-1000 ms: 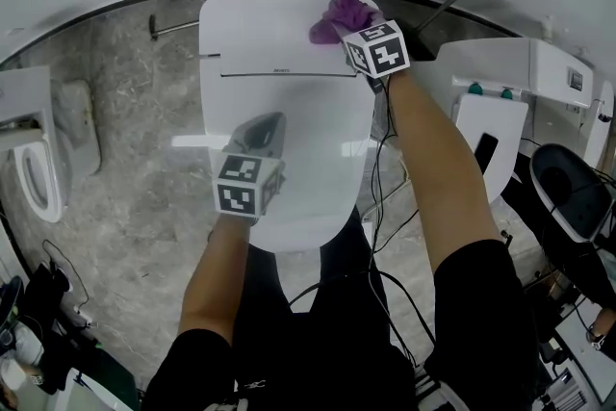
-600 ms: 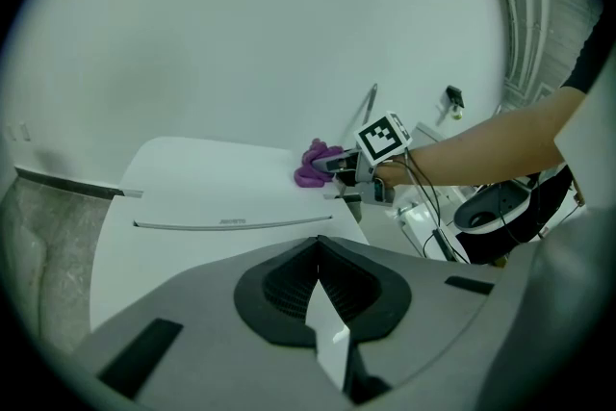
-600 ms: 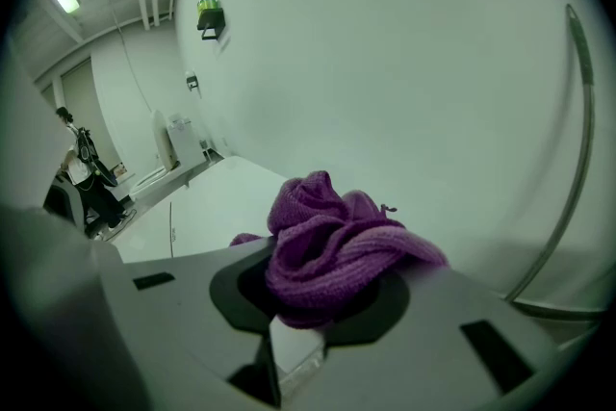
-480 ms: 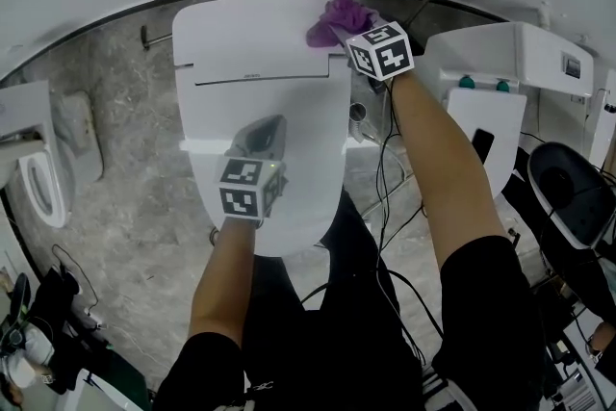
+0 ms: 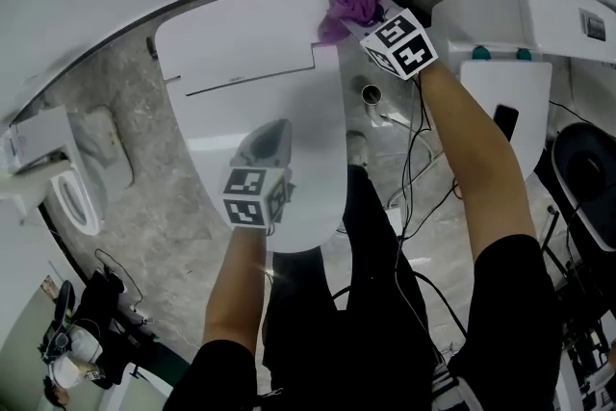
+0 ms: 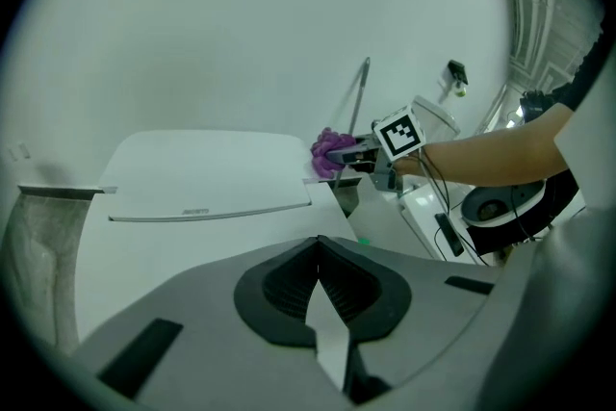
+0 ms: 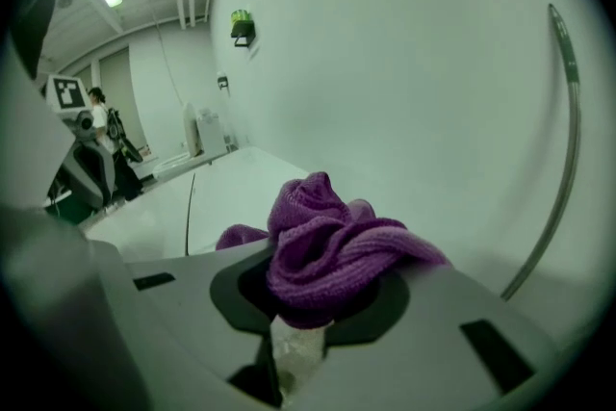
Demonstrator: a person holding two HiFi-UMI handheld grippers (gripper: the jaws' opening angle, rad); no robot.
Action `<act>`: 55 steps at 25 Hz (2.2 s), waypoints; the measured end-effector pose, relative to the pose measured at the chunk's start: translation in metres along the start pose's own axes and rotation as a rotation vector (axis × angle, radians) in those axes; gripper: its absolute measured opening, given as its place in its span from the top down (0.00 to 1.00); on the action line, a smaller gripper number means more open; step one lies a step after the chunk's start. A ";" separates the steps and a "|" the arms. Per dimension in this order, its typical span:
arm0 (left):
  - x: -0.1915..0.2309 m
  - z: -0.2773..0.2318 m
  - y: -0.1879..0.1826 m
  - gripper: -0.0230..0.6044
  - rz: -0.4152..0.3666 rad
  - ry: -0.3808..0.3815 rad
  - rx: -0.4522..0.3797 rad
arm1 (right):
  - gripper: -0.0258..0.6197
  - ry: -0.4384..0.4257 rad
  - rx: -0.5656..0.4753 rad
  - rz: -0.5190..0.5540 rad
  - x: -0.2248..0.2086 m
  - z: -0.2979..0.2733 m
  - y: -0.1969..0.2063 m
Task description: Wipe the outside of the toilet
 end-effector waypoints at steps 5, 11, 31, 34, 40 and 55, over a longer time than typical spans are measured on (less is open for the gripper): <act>-0.014 -0.031 -0.004 0.95 -0.036 0.012 0.025 | 0.83 0.025 0.087 0.407 -0.013 0.004 0.018; -0.020 -0.048 -0.010 0.95 -0.054 0.015 0.040 | 0.83 -0.070 0.164 0.791 0.004 -0.026 0.034; -0.009 -0.048 0.005 0.95 -0.013 -0.007 0.072 | 0.83 -0.155 0.364 0.736 -0.015 -0.088 0.081; -0.014 -0.046 0.011 0.95 -0.024 -0.002 0.082 | 0.83 -0.159 0.367 0.688 -0.007 -0.087 0.094; -0.024 -0.041 0.033 0.95 -0.054 0.025 0.108 | 0.83 -0.142 0.365 0.615 0.013 -0.073 0.125; -0.035 -0.019 0.068 0.95 -0.148 0.134 0.136 | 0.83 -0.161 0.392 0.484 0.081 -0.032 0.187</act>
Point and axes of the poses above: the fingertips, and each gripper's own axes: z backward along the fingers, x to its left, y out of its underside, the point moved 10 cm from there along z, backward along the fingers, and after that the axes turned 15 degrees about -z, right-handed, at the moved point
